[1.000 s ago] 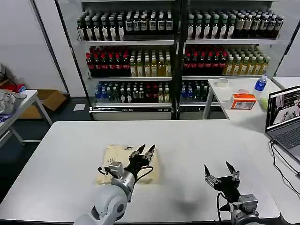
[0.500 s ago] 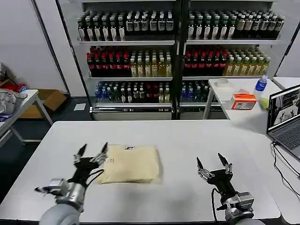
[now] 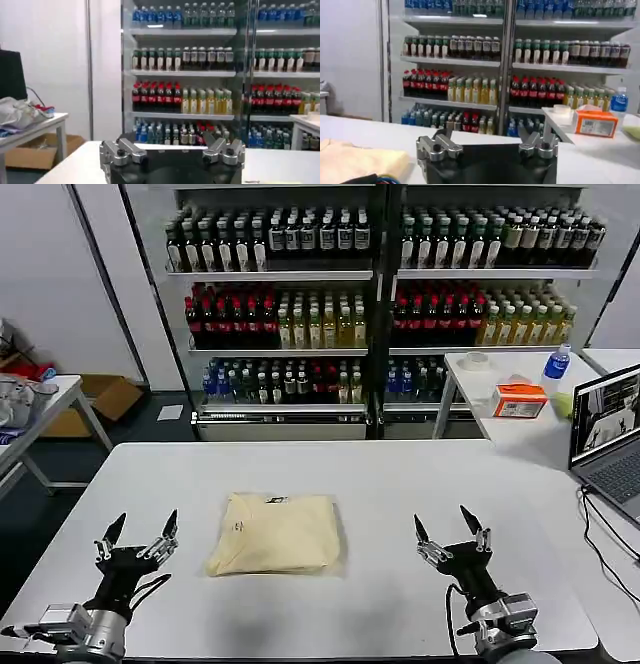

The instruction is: Fold and organize the clothes.

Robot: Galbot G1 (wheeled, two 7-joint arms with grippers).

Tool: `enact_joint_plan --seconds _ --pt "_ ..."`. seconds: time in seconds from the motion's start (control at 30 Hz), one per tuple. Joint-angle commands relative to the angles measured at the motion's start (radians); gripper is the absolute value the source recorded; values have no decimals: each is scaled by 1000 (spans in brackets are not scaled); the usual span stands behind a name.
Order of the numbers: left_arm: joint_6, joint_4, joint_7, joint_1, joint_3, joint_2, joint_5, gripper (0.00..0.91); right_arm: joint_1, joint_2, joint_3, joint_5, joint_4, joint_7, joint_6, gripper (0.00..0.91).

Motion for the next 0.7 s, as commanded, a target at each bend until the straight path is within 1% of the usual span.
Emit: enact_joint_plan --seconds 0.03,0.2,0.4,0.7 --pt "-9 -56 37 73 -69 -12 25 907 5 13 -13 -36 3 -4 4 907" --pt "-9 -68 42 81 -62 -18 26 907 5 12 -9 -40 -1 -8 10 907" --pt "-7 -73 44 83 -54 -29 27 907 3 6 -2 -61 10 -12 -16 907" --pt "-6 -72 44 82 -35 -39 31 907 16 -8 1 -61 4 -4 -25 907"
